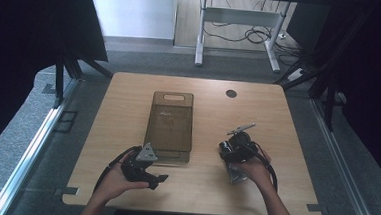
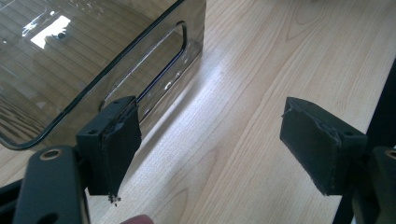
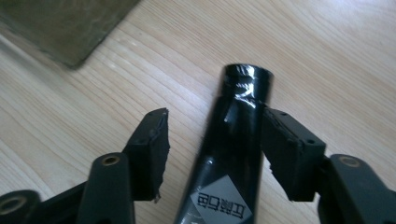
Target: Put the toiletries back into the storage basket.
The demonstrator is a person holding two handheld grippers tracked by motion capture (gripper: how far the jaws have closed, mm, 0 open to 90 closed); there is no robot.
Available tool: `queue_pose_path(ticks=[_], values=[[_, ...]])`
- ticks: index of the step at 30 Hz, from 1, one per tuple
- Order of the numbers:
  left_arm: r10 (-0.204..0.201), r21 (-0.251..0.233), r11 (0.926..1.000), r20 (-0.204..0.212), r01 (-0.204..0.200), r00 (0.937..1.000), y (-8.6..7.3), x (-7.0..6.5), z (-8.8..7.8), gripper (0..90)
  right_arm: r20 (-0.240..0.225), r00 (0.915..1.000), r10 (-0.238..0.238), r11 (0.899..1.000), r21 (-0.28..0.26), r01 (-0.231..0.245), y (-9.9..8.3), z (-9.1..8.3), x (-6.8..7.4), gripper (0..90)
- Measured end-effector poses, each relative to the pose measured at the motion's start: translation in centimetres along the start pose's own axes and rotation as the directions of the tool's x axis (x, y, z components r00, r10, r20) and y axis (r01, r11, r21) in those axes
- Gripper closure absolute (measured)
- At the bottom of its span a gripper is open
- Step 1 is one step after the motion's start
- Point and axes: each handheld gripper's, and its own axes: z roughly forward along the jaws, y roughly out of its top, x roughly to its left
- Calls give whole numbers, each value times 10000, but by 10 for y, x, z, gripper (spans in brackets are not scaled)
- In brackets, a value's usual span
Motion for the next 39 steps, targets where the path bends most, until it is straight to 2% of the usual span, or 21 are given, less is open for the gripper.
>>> queue_pose_path(ticks=[4, 11, 16, 27, 31, 39], values=[[21, -69, 10000, 45, -21, 10000, 0, -1, -1, 205, 137, 9995, 299, 9983, 492, -305, -1, 3, -4, 376], [20, -93, 10000, 35, -19, 10000, 0, 0, -1, 206, 353, 9983, 460, 9942, 952, -492, -1, 9, -7, 357], [59, -38, 10000, 37, -59, 10000, 0, -1, 0, 206, 394, 9986, 353, 9888, 1438, -407, 2, 17, -6, 350], [92, 39, 9999, 50, -92, 9999, 1, -2, 2, 206, 512, 9983, 295, 9765, 2117, -397, 9, 32, -6, 355], [106, 44, 9999, 54, -106, 9999, 1, -2, 2, 206, 588, 9981, 162, 9736, 2264, -292, 11, 37, -4, 362], [116, 47, 9999, 65, -116, 9999, 1, -3, 3, 206, 634, 9978, 182, 9649, 2603, -342, 10, 41, -6, 378]])
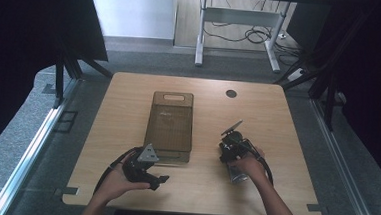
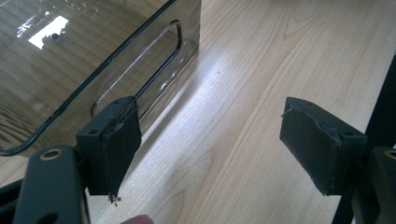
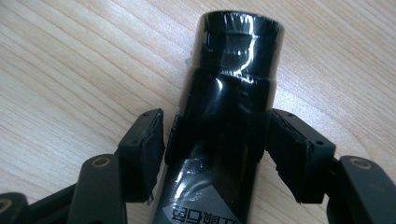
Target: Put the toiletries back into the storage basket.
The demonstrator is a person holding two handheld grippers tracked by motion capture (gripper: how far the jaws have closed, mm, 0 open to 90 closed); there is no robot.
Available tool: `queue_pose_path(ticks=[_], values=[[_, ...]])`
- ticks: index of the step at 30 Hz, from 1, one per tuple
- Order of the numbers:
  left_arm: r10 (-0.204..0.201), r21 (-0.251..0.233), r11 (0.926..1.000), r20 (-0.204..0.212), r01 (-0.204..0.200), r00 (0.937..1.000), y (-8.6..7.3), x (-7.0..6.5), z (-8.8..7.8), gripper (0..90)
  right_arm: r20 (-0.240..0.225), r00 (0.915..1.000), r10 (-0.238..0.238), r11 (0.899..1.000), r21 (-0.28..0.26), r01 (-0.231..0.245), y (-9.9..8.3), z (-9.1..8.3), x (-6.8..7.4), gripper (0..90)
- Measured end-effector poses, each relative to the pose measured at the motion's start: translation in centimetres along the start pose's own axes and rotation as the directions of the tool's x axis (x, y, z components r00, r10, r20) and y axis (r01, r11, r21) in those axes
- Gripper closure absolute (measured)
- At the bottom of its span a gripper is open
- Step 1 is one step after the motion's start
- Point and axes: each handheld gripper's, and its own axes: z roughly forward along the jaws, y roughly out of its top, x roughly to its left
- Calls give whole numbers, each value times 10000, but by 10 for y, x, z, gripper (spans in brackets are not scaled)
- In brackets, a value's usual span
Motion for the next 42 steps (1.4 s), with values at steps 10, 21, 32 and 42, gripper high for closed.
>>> queue_pose_path(ticks=[10, 21, 32, 42], values=[[21, 23, 10000, -17, -21, 10000, 0, -1, 1, 206, -56, 9999, 83, 9997, 217, -82, -2, 4, 0, 385], [51, 30, 10000, -14, -51, 10000, 1, -2, 2, 207, -204, 9992, 356, 9984, 453, -347, -1, 4, -2, 445], [6, 11, 10000, -23, -6, 10000, 1, -1, 1, 208, -1004, 9923, 725, 9939, 897, -635, 5, 3, -15, 465], [18, 30, 10000, -52, -18, 10000, 1, -1, 1, 208, -2011, 9731, 1119, 9921, 781, -980, 7, -10, -20, 469]])
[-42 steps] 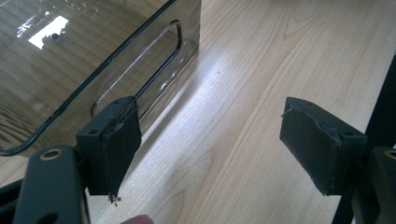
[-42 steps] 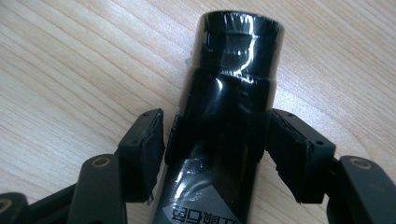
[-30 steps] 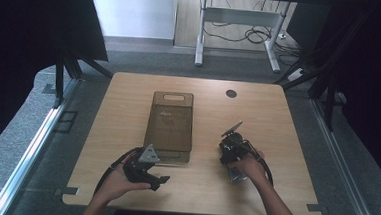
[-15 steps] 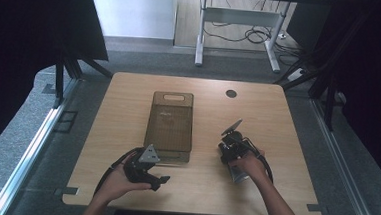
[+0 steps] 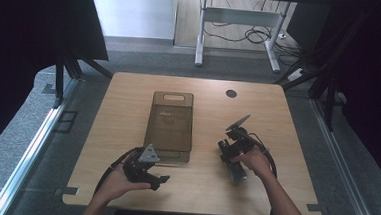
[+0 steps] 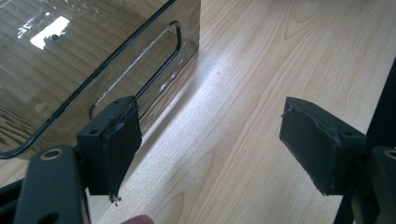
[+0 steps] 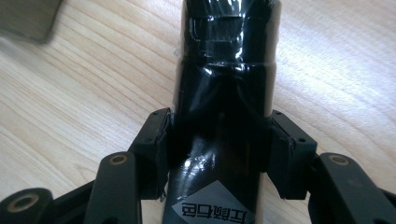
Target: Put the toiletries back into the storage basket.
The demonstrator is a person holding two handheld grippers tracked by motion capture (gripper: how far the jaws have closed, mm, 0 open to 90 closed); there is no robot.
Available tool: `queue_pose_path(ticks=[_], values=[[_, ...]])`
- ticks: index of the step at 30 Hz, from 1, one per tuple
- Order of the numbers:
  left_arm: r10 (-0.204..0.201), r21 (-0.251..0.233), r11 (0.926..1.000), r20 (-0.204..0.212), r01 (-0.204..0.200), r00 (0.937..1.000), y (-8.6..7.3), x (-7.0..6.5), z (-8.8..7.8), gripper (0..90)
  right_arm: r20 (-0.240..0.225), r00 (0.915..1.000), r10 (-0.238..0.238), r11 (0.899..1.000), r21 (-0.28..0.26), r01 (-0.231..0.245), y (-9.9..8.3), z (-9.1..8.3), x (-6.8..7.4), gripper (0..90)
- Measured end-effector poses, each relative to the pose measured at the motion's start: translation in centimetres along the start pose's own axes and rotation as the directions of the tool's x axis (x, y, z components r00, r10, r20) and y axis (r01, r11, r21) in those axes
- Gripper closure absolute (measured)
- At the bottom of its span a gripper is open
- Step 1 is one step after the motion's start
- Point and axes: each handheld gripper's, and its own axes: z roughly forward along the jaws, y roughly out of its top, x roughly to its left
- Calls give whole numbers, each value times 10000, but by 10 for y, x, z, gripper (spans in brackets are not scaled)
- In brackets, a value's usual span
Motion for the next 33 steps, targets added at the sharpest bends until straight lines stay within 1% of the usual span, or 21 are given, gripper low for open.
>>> queue_pose_path(ticks=[1, 4, 7, 13, 15, 17, 19, 22, 27, 32, 33], values=[[-1, 4, 10000, -5, 1, 10000, 0, 0, 0, 208, 9, 10000, -12, 10000, -19, 12, 0, -2, 0, 470], [-15, -7, 10000, -6, 15, 10000, 0, 0, 0, 208, -247, 9995, 220, 9995, -228, -226, 0, -8, -2, 471], [-19, 3, 10000, -19, 19, 10000, 0, 1, 0, 208, -205, 9996, 212, 9994, -259, -217, 1, -12, -2, 471], [-6, 5, 10000, -11, 6, 10000, 0, 0, 0, 208, -394, 9989, 269, 9983, -507, -289, 4, -23, 1, 471], [-2, 1, 10000, -8, 2, 10000, 0, 0, 0, 208, -541, 9979, 350, 9975, -589, -381, 5, -26, 2, 471], [-4, 0, 10000, -8, 4, 10000, 0, 0, 0, 208, -637, 9974, 328, 9973, -636, -369, 6, -29, 2, 471], [-8, -6, 10000, -3, 8, 10000, 0, 0, 0, 208, -874, 9955, 354, 9963, -745, -420, 6, -31, 2, 470], [-17, -70, 10000, 53, 18, 10000, 0, 0, -1, 208, -948, 9949, 344, 9951, -890, -429, 8, -36, 3, 471], [9, -19, 10000, 38, -9, 10000, 0, 0, 0, 208, -1102, 9933, 335, 9925, -1133, -460, 12, -43, 6, 470], [28, 5, 10000, 50, -28, 10000, 0, -1, 0, 208, -1536, 9874, 377, 9878, -1434, -601, 15, -51, 7, 470], [30, 4, 10000, 57, -30, 10000, 0, -1, 0, 208, -1553, 9873, 348, 9872, -1486, -582, 16, -52, 8, 470]])
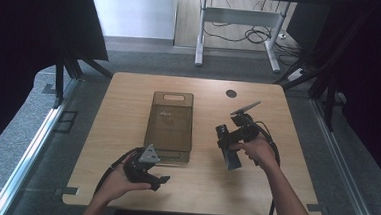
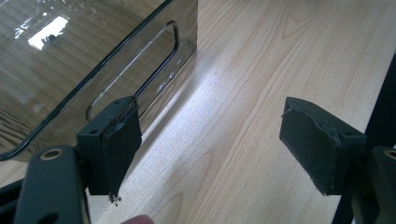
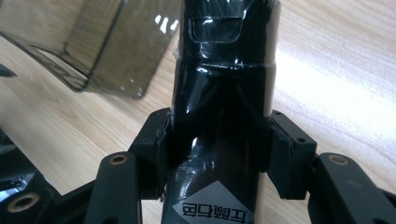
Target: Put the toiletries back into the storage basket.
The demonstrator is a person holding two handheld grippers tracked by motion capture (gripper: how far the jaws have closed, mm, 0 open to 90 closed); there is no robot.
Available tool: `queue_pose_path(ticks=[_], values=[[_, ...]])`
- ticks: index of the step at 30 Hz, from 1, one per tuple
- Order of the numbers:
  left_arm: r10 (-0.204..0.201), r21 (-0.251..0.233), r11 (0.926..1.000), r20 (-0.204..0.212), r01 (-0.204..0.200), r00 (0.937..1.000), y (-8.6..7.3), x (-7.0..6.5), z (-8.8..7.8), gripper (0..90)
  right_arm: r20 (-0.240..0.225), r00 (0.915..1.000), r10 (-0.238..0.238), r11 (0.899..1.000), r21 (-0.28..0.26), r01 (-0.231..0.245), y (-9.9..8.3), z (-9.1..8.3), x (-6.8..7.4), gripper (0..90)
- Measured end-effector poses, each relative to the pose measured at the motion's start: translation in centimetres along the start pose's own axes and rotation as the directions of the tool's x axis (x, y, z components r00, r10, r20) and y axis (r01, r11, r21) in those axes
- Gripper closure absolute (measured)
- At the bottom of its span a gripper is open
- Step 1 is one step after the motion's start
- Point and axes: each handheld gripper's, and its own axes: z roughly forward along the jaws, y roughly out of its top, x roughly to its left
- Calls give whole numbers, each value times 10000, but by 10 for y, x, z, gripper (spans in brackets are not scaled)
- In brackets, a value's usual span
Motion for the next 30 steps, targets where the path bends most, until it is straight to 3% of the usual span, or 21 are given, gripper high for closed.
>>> queue_pose_path(ticks=[6, 30], values=[[-17, 20, 10000, 1, 17, 10000, 0, 0, 1, 208, -185, 9998, -48, 9999, -161, 45, 7, -4, 6, 471], [67, 56, 10000, 32, -68, 10000, 0, 0, 1, 208, -206, 9987, -465, 9987, -205, 461, 40, -11, 38, 471]])
